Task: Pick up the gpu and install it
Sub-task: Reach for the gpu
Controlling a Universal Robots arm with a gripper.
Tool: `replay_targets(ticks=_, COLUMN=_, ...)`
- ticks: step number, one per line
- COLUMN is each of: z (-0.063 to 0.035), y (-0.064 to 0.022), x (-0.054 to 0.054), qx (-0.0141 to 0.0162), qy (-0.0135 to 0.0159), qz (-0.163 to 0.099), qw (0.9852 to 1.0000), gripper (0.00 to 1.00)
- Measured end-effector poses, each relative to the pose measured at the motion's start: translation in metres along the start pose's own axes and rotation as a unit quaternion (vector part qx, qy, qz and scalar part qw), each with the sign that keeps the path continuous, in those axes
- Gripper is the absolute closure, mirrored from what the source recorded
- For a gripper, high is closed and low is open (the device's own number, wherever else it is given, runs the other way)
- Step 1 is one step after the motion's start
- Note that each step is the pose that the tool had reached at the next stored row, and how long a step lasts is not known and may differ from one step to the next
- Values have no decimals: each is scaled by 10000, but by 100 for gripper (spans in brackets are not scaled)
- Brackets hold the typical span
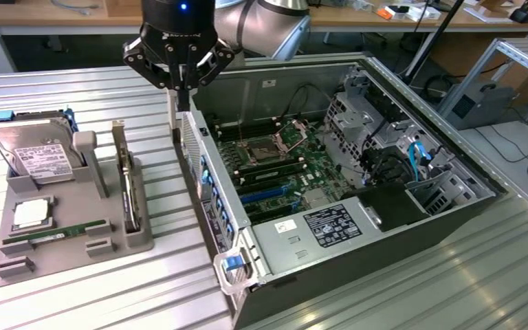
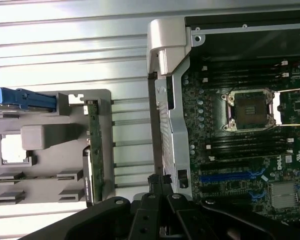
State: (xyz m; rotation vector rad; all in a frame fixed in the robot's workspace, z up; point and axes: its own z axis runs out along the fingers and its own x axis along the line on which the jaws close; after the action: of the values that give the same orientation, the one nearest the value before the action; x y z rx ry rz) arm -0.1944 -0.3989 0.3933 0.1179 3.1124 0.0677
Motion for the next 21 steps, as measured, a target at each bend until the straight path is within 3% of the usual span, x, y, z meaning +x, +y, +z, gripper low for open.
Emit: replay_targets(ticks=21, z=-7, y=-19, x=259, qx=0, qy=0, qz=0, qw=10000, gripper=89)
